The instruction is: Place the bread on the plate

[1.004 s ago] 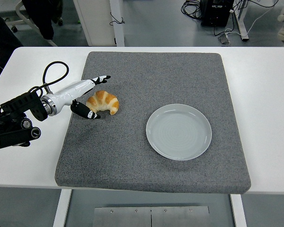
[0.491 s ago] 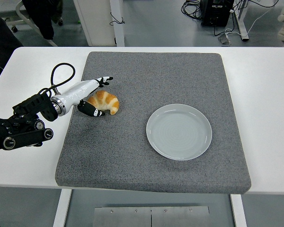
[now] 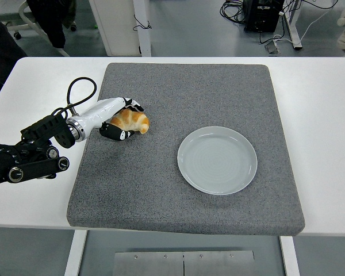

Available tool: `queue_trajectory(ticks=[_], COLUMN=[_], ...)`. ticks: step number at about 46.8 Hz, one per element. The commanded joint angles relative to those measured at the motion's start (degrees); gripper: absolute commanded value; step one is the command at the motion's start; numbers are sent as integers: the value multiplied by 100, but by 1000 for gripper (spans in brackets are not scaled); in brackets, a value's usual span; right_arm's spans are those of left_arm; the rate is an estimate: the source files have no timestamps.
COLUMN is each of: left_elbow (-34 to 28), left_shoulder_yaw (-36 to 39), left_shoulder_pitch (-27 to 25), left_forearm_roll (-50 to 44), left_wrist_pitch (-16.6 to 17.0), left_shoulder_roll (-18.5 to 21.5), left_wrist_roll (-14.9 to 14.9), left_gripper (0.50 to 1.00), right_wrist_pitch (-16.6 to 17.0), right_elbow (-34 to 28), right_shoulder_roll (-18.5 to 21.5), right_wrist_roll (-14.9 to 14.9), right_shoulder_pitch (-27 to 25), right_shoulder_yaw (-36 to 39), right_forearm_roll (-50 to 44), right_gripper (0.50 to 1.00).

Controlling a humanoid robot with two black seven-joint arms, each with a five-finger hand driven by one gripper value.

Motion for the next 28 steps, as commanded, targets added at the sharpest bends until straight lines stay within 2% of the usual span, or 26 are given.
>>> queue_trajectory(ticks=[1,6,13,21,28], left_elbow=[0,0,-17,-61,-53], left_shoulder_yaw=[-10,-28,-124,-142,-343], left_shoulder_pitch=[-23,-85,-217,-533,-841], left_forearm_roll=[0,-9,-18,-9,-26], left_wrist_pitch=[0,-9,-35,-96,-351], left_shoulder_roll=[16,59,103,297,516], left_wrist_roll=[-1,-71,-247,-300,-589], left_gripper=[611,593,596,596,601], right_wrist_pitch=[-8,-8,-8,0,0], right_elbow=[0,0,0,0,0], right_shoulder_roll=[0,0,0,0,0], right_wrist_roll=[1,1,1,1,1], right_shoulder_pitch=[0,0,0,0,0], right_shoulder_yaw=[0,0,0,0,0], right_forearm_roll=[0,0,0,0,0], right_gripper=[1000,1000,1000,1000,1000])
